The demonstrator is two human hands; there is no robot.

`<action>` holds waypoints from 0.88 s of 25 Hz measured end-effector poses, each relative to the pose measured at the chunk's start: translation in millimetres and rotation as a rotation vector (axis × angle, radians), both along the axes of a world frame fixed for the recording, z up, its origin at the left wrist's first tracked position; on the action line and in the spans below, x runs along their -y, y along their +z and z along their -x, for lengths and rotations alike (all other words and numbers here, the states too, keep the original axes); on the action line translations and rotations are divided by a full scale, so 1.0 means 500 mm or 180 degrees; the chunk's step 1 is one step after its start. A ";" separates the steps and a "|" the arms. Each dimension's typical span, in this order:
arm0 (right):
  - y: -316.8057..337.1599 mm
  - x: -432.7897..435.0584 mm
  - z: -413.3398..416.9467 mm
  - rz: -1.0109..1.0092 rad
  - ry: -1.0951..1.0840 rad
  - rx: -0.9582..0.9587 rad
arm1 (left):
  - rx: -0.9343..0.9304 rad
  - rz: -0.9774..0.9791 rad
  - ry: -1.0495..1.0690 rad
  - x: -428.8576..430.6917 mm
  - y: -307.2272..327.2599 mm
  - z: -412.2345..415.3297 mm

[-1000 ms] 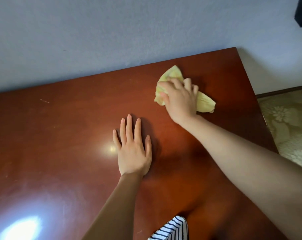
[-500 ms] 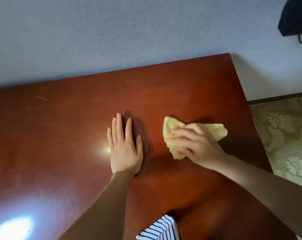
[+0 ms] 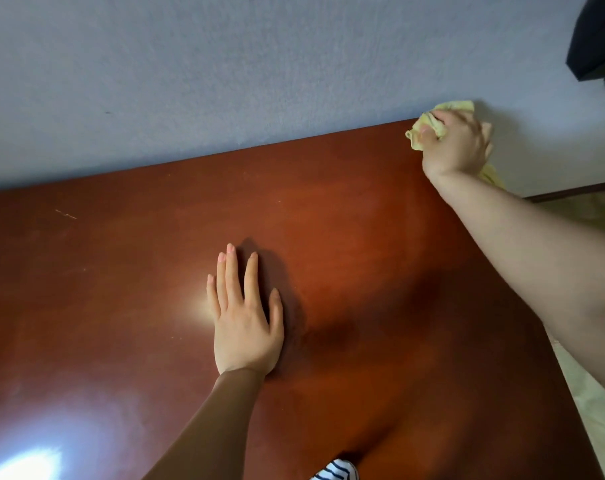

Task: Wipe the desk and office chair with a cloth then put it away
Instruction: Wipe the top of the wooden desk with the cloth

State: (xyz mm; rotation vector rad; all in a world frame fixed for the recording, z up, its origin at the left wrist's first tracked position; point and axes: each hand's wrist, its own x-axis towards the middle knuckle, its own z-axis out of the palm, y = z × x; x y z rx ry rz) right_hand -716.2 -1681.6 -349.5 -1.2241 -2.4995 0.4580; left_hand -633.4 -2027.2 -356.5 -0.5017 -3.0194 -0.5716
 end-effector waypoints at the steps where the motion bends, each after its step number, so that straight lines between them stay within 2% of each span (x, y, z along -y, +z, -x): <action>1: 0.000 0.008 0.017 0.0018 -0.0076 0.0025 | -0.0005 0.0001 -0.0005 -0.001 0.000 0.000; 4: -0.001 0.064 0.049 -0.0059 0.0270 0.0174 | -0.0007 -0.0008 -0.0016 -0.002 0.001 0.000; 8: -0.002 0.187 0.048 -0.0184 0.1306 0.0157 | -0.0028 -0.0002 0.0012 -0.002 0.002 0.002; 12: 0.003 0.299 -0.023 -0.0168 0.2682 0.0000 | -0.0017 -0.0003 0.0035 -0.001 0.002 0.000; 15: 0.003 0.323 -0.108 -0.0170 0.3238 -0.0117 | -0.0005 0.0022 0.0020 0.000 0.001 0.000; 18: -0.006 0.296 -0.178 -0.0340 0.3361 -0.0176 | 0.0006 0.0020 0.0026 -0.002 0.001 -0.001; 22: -0.009 0.188 -0.194 -0.0628 0.2423 -0.0229 | -0.0002 0.0023 0.0027 -0.001 0.001 0.000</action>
